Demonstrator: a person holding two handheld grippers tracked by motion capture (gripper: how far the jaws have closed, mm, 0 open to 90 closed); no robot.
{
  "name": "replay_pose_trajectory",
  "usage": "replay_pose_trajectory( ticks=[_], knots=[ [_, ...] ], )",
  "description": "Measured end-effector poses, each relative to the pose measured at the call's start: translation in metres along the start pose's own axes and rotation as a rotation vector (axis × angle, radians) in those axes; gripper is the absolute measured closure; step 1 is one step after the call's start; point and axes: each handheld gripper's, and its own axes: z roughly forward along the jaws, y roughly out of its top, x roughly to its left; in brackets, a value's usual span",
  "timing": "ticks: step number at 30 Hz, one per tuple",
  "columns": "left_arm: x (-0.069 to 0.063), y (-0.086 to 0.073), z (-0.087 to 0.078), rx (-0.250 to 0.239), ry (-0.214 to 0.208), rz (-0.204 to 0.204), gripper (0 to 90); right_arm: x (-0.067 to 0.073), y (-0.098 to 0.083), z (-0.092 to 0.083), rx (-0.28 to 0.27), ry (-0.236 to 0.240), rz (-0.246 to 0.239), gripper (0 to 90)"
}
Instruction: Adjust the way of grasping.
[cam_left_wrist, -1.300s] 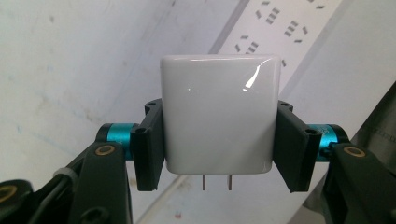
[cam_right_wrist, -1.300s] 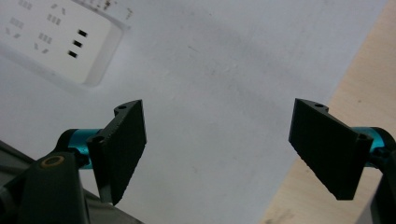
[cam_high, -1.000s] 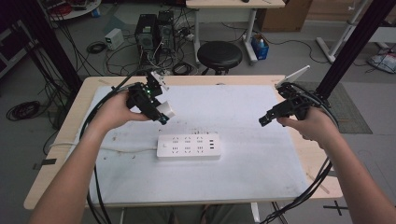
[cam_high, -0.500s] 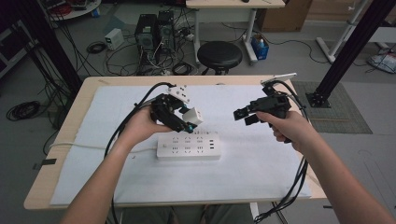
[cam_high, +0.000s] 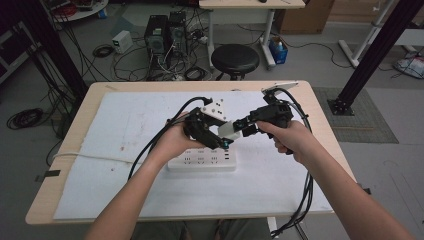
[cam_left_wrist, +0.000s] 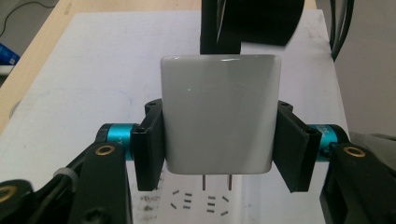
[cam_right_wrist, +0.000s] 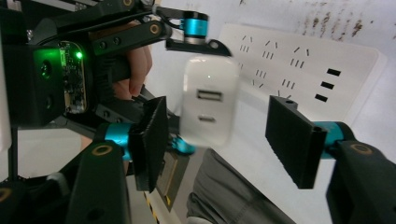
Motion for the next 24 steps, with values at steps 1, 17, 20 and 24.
replay_pose_trajectory(
  ticks=[1, 17, 20, 24],
  knots=[
    [-0.001, 0.001, 0.002, -0.003, 0.001, 0.005, 42.5, 0.001, 0.000, 0.001, 0.006, -0.007, 0.001, 40.6],
    [-0.009, 0.006, 0.005, 0.106, 0.167, 0.053, 26.0, 0.000, 0.003, -0.001, -0.020, -0.138, -0.076, 62.1],
    [-0.001, -0.003, -0.007, 0.170, 0.184, 0.006, 24.4, 0.000, 0.004, -0.015, -0.034, -0.208, -0.153, 62.0],
    [0.015, -0.020, -0.031, 0.319, 0.210, -0.082, 22.0, 0.006, 0.004, -0.035, -0.020, -0.391, -0.311, 62.0]
  ],
)
